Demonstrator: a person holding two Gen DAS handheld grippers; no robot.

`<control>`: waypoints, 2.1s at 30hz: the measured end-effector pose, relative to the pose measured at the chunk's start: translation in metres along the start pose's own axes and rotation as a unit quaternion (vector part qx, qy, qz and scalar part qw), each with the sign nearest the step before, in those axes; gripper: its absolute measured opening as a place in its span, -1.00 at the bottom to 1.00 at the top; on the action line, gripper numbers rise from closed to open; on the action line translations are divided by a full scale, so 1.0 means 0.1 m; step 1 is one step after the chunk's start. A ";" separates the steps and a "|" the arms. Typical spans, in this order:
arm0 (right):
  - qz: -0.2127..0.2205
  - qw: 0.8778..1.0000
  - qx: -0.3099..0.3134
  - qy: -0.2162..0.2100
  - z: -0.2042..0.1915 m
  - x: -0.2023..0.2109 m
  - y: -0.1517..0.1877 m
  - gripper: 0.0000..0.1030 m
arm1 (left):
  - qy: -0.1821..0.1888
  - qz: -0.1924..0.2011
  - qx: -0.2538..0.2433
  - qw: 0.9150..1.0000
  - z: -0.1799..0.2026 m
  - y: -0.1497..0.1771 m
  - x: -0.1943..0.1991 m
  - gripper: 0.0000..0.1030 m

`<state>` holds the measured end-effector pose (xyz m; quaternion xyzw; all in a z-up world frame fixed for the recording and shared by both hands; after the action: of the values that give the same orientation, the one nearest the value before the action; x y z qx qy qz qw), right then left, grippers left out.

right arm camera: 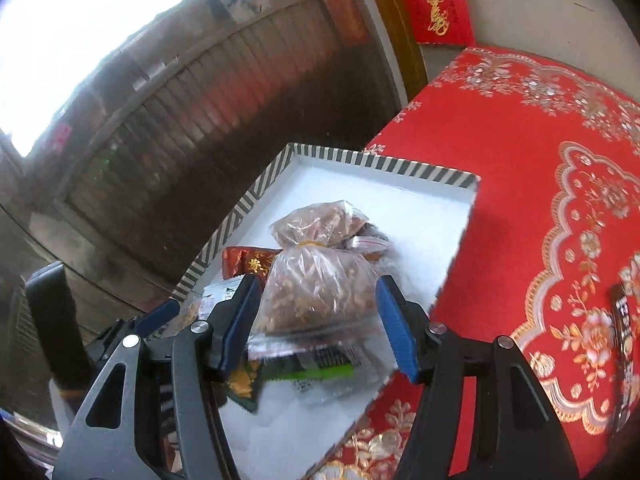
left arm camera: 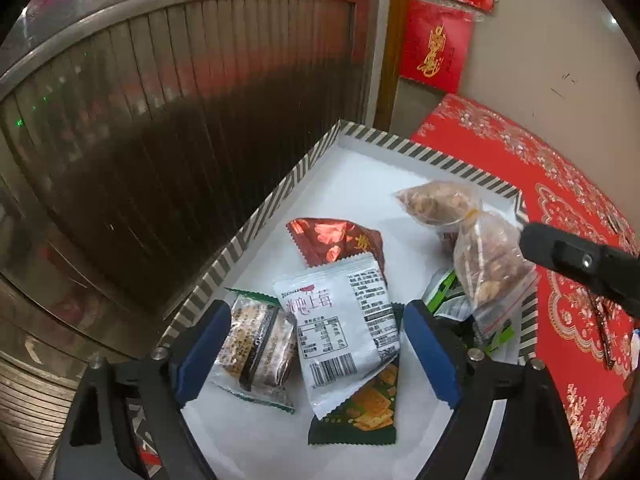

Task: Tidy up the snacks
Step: 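Open both grippers to drop the packet and nut bag into the tray, then move both tools back over the remaining snacks on the tablecloth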

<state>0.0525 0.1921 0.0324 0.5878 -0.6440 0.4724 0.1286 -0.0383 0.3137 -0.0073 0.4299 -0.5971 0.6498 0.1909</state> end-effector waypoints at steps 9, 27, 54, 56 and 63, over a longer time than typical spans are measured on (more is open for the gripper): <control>0.012 1.000 -0.006 0.015 0.19 0.24 0.13 0.17 | -0.002 0.031 -0.024 0.999 0.19 -0.08 0.23 0.81; 0.068 0.989 -0.088 0.097 1.39 1.14 0.30 0.18 | 0.055 0.031 -0.087 0.994 1.15 -0.15 0.38 0.85; 0.121 0.954 -0.210 0.176 2.94 2.29 0.74 0.18 | 0.156 -0.080 -0.147 0.973 3.14 -0.10 -0.01 0.85; 0.123 0.954 -0.214 0.171 2.97 2.30 0.74 0.18 | 0.154 -0.088 -0.153 0.972 3.24 -0.09 -0.06 0.85; 0.118 0.956 -0.210 0.167 2.99 2.27 0.71 0.18 | 0.160 -0.105 -0.149 0.970 3.44 -0.09 -0.14 0.85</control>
<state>0.0444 -0.1890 0.0078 0.3798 -0.7627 0.4302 0.2983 0.0897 -0.0038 -0.0416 0.3475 -0.6000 0.5903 0.4133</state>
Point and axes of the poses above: each gripper's, at about its wrist camera, not at the fingertips, and x roughly against the way its jaws point, z to its right, y to its underside, the point moved 7 cm from there along -x, roughly the way its jaws point, and after that the axes turned 11 degrees about -x, right-handed, at the moved point
